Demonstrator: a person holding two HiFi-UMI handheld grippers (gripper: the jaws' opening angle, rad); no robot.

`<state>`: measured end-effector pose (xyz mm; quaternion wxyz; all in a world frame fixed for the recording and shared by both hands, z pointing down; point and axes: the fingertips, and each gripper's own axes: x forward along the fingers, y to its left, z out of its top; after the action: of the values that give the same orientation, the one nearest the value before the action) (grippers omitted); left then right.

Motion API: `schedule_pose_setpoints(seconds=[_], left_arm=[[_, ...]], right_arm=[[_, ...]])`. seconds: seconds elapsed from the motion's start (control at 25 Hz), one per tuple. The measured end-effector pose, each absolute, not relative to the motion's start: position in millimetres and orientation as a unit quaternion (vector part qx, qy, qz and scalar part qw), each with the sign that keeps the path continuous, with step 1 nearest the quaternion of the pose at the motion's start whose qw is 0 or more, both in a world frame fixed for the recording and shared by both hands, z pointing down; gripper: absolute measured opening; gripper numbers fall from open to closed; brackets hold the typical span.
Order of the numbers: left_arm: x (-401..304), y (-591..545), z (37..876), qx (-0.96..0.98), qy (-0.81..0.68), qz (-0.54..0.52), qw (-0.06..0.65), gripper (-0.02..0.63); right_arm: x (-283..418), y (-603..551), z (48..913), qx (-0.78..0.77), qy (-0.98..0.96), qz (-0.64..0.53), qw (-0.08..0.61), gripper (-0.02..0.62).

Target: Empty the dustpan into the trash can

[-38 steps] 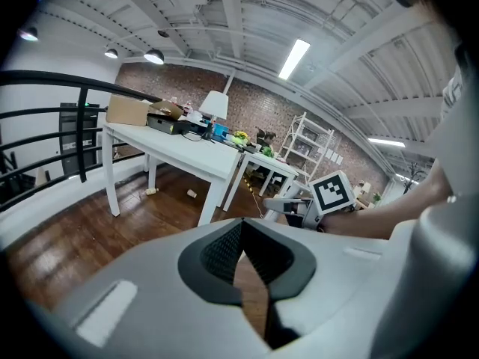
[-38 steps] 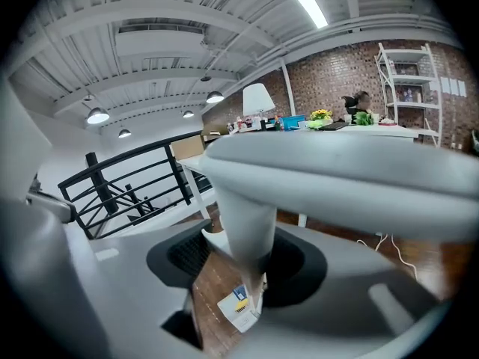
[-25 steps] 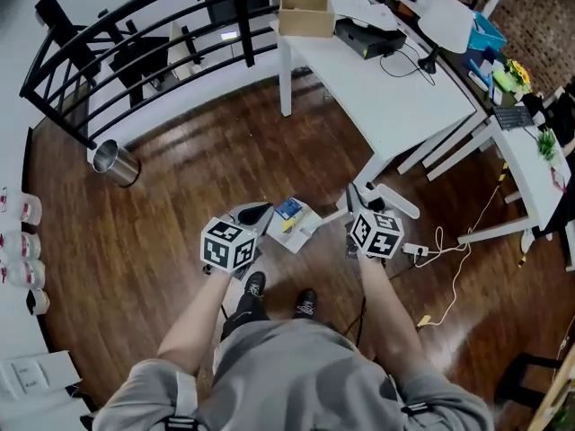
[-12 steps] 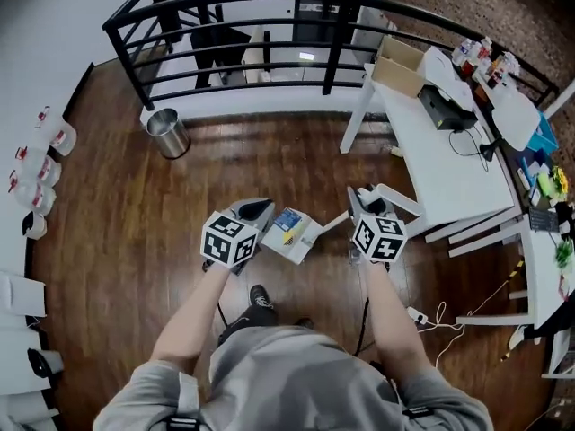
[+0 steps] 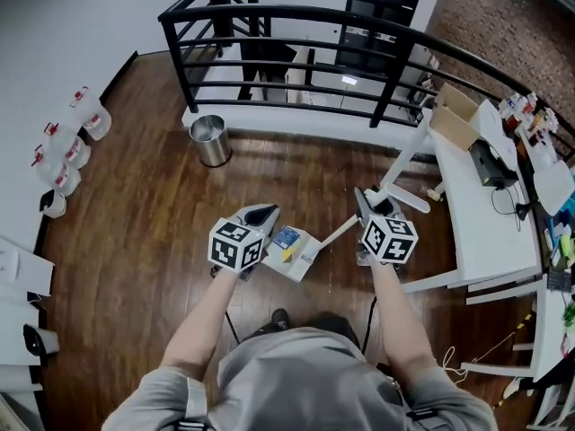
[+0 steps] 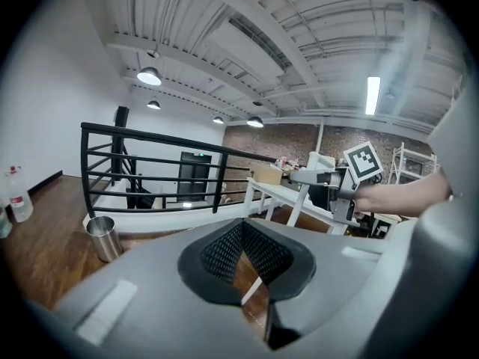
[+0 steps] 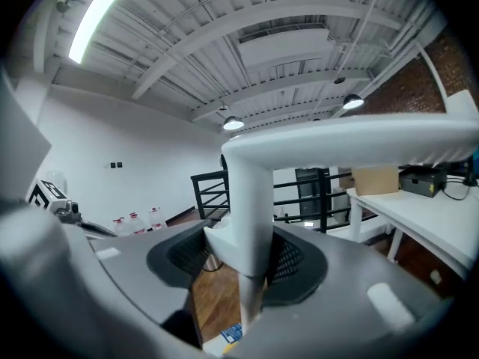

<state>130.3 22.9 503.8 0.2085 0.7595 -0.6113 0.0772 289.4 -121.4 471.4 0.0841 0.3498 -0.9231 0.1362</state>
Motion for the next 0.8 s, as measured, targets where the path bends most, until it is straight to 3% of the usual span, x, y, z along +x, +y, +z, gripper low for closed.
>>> schedule_pose_setpoints(seconds=[0.8], left_arm=[[-129.9,-75.8,492.0,0.631,-0.746,0.037,0.212,0.005]], right_arm=[[-27.7,-261.7,421.2,0.170,-0.977,0.117,0.045,0.187]])
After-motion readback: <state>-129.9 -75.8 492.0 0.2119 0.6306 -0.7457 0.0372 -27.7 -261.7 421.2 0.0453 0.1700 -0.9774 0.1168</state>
